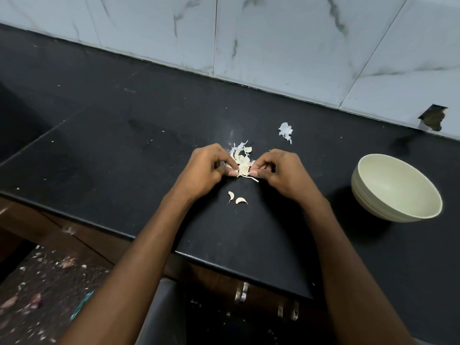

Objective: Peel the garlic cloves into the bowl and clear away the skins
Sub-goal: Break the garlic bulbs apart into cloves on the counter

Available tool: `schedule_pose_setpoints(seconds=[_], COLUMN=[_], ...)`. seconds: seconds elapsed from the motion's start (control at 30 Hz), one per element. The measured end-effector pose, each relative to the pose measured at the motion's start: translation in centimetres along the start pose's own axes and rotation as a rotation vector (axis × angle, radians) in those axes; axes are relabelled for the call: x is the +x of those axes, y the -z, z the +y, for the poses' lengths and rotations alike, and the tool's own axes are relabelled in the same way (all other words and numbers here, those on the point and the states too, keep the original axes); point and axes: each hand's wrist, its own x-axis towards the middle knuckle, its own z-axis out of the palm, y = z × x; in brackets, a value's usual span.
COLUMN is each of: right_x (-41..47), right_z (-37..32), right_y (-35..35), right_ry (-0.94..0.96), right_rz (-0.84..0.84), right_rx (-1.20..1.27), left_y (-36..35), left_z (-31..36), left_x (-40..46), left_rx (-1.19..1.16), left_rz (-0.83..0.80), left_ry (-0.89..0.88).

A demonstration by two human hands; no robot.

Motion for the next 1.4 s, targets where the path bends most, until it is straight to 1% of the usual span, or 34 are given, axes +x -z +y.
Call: schedule_pose_setpoints(seconds=[0.07,0.17,0.23,0.27,0.33,0.43,0.53,0.6,0.7,0.77,0.87,1.03,1.17,1.27,1.4], right_x=[-0.2,-1.1,-2.3,-2.9,-4.1,-5.0,-4.6,-4.0,-2.5,-1.2,0.1,0.2,0.2,0.3,0.3], right_z=[0.2,0.0,-0.8,-1.3,-2.3,-3.0,-2.4,-2.2,-2.8,-3.7,-4.0,-2.7,-2.3,-2.8,-3.2], right_y=[-0.1,0.2,0.6,0.8,0.7,-0.1,0.1,0.8,1.5,1.2,0.4,0.1,-0.6,-1.1,-1.0], right_ry=[0.007,0.013,0.013,0.018,0.049,0.096,0.07,0.032,0.018,0.019,0.024,-0.006,0.027,0.035,-0.001], right_rz=[0.0,0.1,0.166,0.164,0.084,-0.068,-0.159,-0.153,-0.017,0.004,-0.036,0.028,0.046,0.069,0.063], right_rx=[0.007,0.049,0.164,0.239,0.345,0.293,0.282,0.368,0.551,0.615,0.601,0.612,0.56,0.568,0.754], left_y=[-0.1,0.0,0.2,0.3,0.5,0.6,0.6,0.5,0.3,0.3,0.0,-0.9,-1.1,-0.9,-0.5], left_z=[-0.1,-0.1,0.0,0.1,0.4,0.6,0.7,0.8,1.2,1.6,1.7,1.6,1.4,1.6,1.9], left_x=[0.1,-0.1,-0.1,-0.1,-0.4,-1.0,-1.3,-1.3,-1.2,-1.1,-0.6,-0.2,-0.1,-0.1,-0.2], left_rx=[-0.022,-0.168,-0.266,-0.325,-0.449,-0.547,-0.597,-0.612,-0.668,-0.684,-0.651,-0.492,-0.448,-0.509,-0.673], left_rz=[0.053,0.093,0.115,0.127,0.13,0.127,0.128,0.126,0.134,0.158,0.179,0.182,0.204,0.203,0.201], left_ry=[0.021,0.054,0.06,0.07,0.113,0.161,0.193,0.193,0.185,0.183,0.157,0.092,0.075,0.091,0.083])
